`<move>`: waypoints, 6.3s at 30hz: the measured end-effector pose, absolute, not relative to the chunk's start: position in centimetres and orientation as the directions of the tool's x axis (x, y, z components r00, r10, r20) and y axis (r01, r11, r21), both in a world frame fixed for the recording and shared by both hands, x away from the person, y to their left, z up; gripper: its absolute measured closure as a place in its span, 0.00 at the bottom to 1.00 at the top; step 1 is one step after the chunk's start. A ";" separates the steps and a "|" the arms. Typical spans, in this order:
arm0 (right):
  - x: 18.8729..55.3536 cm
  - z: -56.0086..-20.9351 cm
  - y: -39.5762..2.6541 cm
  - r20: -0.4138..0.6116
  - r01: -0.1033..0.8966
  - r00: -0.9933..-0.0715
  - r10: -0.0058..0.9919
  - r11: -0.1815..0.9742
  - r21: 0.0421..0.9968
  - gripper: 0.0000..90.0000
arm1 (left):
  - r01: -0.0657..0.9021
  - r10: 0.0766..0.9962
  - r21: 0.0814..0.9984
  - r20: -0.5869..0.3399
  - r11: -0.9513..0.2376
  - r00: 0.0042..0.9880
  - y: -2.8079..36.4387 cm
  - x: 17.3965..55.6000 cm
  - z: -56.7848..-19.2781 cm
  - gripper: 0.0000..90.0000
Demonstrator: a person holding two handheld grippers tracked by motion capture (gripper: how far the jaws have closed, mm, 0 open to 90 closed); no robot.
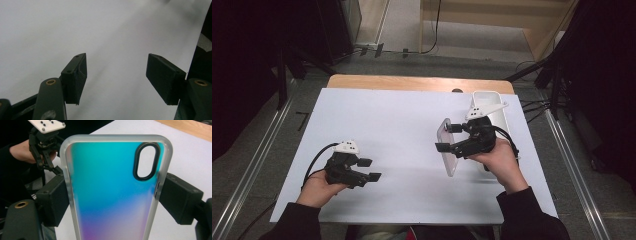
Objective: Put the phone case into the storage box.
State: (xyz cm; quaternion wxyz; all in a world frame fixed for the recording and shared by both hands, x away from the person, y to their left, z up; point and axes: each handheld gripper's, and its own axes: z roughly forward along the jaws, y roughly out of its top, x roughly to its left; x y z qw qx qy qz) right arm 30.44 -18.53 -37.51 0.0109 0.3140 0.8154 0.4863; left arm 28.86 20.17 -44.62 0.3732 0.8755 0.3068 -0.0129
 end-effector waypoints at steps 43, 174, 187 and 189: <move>30.1 -35.4 -24.5 0.251 0.555 -0.580 0.775 0.150 0.818 0.17 | 0.586 0.556 0.632 -0.280 -0.507 0.783 20.9 29.4 -45.1 0.37; 46.9 -39.9 -28.6 0.151 0.518 -0.040 0.988 -0.108 0.849 0.17 | 0.606 0.570 0.652 -0.310 -0.456 0.761 21.5 29.9 -45.3 0.37; 47.2 -41.2 -28.1 0.134 0.511 -0.014 0.991 -0.108 0.853 0.17 | 0.606 0.571 0.646 -0.305 -0.464 0.762 21.5 29.9 -45.2 0.37; 47.1 -41.4 -28.0 0.132 0.512 -0.009 0.991 -0.109 0.852 0.17 | 0.606 0.570 0.643 -0.304 -0.468 0.763 21.5 29.9 -45.2 0.37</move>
